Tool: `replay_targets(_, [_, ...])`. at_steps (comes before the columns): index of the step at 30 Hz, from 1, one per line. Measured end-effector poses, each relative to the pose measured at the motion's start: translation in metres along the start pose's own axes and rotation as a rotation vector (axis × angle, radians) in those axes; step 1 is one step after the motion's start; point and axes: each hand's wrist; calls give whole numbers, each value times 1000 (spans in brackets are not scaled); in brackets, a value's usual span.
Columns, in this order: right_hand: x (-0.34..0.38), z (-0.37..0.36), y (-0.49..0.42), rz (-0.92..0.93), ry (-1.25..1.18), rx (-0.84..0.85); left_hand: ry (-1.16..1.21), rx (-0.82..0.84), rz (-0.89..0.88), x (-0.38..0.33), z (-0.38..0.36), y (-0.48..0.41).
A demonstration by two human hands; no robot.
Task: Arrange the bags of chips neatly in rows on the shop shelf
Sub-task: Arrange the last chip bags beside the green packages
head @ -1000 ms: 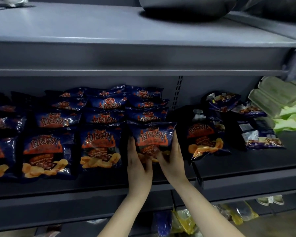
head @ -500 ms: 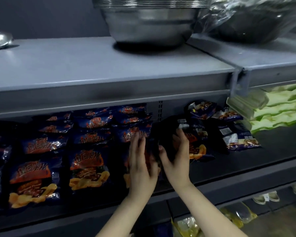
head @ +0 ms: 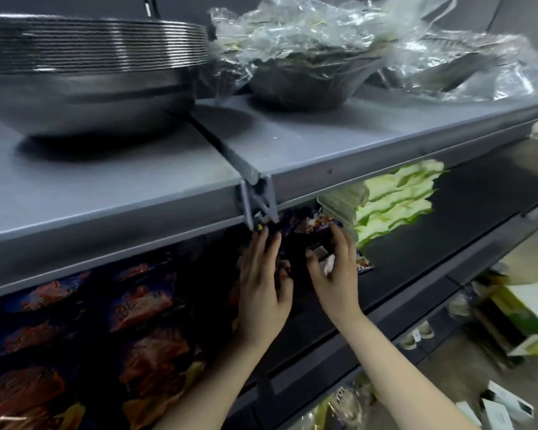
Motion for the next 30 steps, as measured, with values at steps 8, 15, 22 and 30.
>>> replay_targets(8, [-47, 32, -46, -120, 164, -14, 213, 202, 137, -5, -80, -48])
replay_targets(15, [-93, 43, -64, -407, 408, 176, 481, 383, 750, 18, -135, -62])
replay_targets(22, [-103, 39, -71, -438, 393, 260, 331, 442, 737, 19, -140, -63])
replay_targets(30, [-74, 48, -72, -274, 73, -120, 424, 327, 683, -2, -119, -79])
Point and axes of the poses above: each hand's wrist, its own y-axis away from the middle knuckle, its own z-axis out of the back of the hand, x = y × z, and after that the axes turned 14 degrees about -z, right-handed
